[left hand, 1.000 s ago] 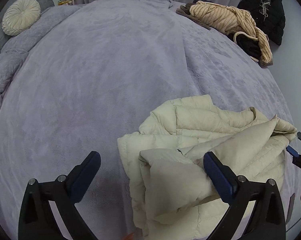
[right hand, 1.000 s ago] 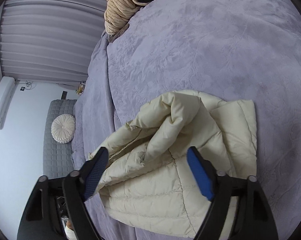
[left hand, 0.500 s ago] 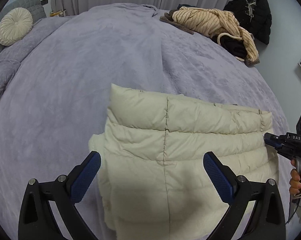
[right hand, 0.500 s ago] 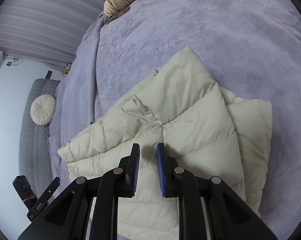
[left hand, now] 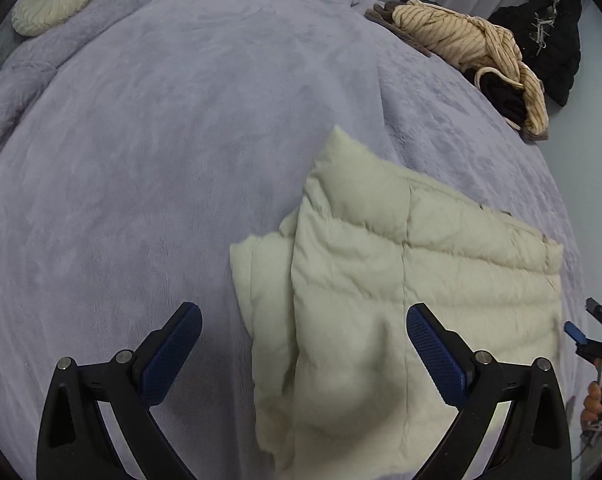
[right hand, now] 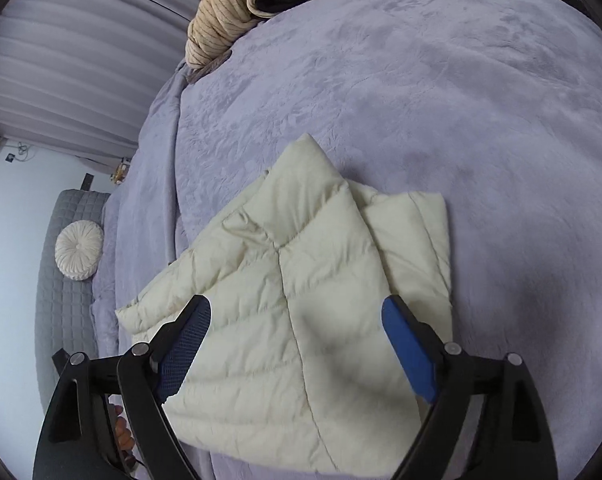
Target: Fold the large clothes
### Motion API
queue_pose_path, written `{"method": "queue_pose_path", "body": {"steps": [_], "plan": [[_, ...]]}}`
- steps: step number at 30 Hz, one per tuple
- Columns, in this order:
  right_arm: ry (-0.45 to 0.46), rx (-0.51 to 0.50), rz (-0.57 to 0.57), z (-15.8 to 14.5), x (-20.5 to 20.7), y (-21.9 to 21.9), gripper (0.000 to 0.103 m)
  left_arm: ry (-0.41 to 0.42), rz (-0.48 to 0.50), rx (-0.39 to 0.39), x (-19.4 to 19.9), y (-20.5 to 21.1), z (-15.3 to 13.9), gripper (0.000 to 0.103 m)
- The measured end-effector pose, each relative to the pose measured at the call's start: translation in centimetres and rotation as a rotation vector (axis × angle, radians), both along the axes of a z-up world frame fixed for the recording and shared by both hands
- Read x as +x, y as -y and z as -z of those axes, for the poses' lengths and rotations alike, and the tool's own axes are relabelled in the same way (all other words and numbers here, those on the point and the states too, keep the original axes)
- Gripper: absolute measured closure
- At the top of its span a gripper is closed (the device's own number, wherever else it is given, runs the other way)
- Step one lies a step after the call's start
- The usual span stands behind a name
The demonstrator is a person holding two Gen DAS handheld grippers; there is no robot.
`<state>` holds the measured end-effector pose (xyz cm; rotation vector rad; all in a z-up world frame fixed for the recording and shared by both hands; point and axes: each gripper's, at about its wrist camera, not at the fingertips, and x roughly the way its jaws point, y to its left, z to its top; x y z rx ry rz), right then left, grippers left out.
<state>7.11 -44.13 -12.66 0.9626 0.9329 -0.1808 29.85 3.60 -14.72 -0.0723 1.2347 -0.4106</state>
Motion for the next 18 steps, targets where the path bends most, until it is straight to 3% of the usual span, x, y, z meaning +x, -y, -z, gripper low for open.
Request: {"method": "queue_pose_path", "body": {"steps": [9,18], "plan": [[-0.056,0.228,0.085,3.9,-10.7,-3.6,0.013,-0.188,-0.1,-0.194,-4.0,-5.9,2.5,0.0],[-0.007,0.423,0.175,9.2,-11.0,-4.9,0.013,-0.266,0.003,-0.271,-2.5,-0.9,5.9,0.0]]}}
